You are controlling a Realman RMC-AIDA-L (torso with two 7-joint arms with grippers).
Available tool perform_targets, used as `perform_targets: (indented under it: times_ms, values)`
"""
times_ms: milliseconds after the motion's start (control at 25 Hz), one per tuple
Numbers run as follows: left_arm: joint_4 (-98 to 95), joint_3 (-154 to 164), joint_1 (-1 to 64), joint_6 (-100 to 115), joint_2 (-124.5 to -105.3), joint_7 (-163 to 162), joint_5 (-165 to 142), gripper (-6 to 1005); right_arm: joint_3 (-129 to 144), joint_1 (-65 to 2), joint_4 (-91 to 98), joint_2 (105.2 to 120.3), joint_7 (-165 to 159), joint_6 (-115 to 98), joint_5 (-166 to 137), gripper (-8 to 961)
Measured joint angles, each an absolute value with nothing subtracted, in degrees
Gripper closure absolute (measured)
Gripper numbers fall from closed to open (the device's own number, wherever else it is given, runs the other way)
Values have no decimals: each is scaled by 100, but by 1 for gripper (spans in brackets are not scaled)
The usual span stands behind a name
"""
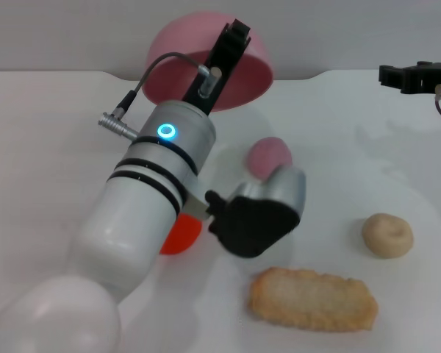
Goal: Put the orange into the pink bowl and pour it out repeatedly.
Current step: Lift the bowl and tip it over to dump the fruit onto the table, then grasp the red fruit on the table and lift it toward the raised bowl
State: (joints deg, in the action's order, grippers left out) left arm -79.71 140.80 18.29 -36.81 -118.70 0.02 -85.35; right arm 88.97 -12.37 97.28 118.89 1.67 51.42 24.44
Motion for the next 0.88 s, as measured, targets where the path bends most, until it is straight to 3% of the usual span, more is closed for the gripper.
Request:
perform_targets:
  times_ms: [360,680,880]
  values:
    - [-8812,13594,2377,-4693,-11905,-2210,-6447,958,8937,-1321,9638,11882,555,5086,2840,337]
    - [-9661,11469,2688,-5640,-11836,-1988,-2405,958,9124,-1377,9586,11888,872,5016,3096,332]
    - [-8916,9186,3336,-6832,-11818,-626,55,958,9425,-1456,9535,11891,895,4988,3110,329]
